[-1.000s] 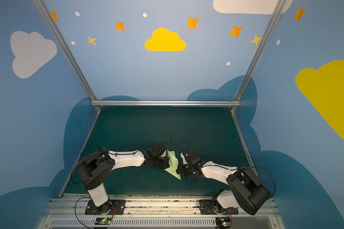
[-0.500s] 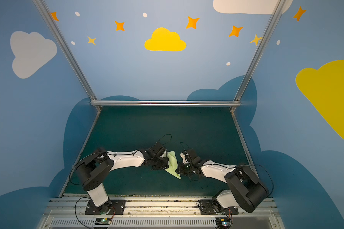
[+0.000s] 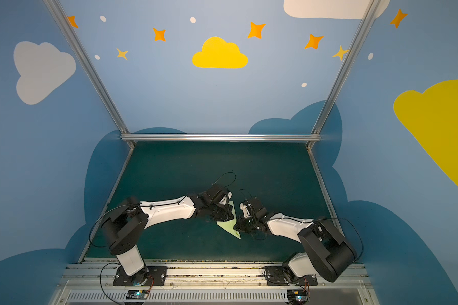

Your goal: Fold a paper plane with a square sheet of paper (fold left side to right side)

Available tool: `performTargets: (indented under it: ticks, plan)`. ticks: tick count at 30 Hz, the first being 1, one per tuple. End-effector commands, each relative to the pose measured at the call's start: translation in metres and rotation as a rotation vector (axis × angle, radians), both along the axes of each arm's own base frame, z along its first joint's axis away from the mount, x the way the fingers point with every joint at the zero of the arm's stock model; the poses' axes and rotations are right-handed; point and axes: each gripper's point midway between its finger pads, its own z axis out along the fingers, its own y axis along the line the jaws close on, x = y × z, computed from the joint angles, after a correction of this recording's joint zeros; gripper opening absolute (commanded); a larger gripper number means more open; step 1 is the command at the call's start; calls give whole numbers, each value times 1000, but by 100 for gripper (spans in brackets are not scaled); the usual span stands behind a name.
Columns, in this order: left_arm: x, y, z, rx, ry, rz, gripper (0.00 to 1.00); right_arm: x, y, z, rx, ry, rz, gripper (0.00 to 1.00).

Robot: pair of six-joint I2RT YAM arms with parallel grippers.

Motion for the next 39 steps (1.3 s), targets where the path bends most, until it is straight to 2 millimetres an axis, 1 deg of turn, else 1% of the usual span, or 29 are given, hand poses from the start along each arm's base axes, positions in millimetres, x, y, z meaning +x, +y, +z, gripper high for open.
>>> performTargets:
  ticks: [1,5,12,18,19,21,24,26,28,30,32,35,39]
  plan:
    - [-1,-1,-18,43,12,-32,4,-10,-12,-24,-85,41,6,0]
    - [4,2,-30,82,3,-27,4,-11,-13,-24,-85,42,7,0]
    - [15,20,-44,128,-12,26,4,-10,-12,-23,-82,40,15,0]
    - [17,29,-56,155,-1,45,4,-11,-10,-19,-72,39,30,1]
    - [17,31,-58,160,3,46,4,-10,-8,-17,-68,35,35,3]
    - [17,33,-60,166,8,51,4,-9,-6,-10,-59,24,48,12]
    - [16,35,-62,171,12,59,4,-6,-6,10,-50,-18,59,25]
    - [15,36,-62,170,12,64,4,-3,-11,26,-61,-62,58,35]
    - [15,37,-62,170,15,69,4,-3,-19,35,-94,-96,56,44]
    - [15,38,-63,172,13,73,4,-5,-28,36,-130,-108,50,50]
    - [14,38,-64,172,16,72,4,-7,-32,34,-151,-109,62,55]
    - [13,38,-62,170,18,72,4,-12,-27,31,-141,-87,114,57]
    - [14,39,-63,174,18,76,4,-13,-20,24,-143,-67,133,59]
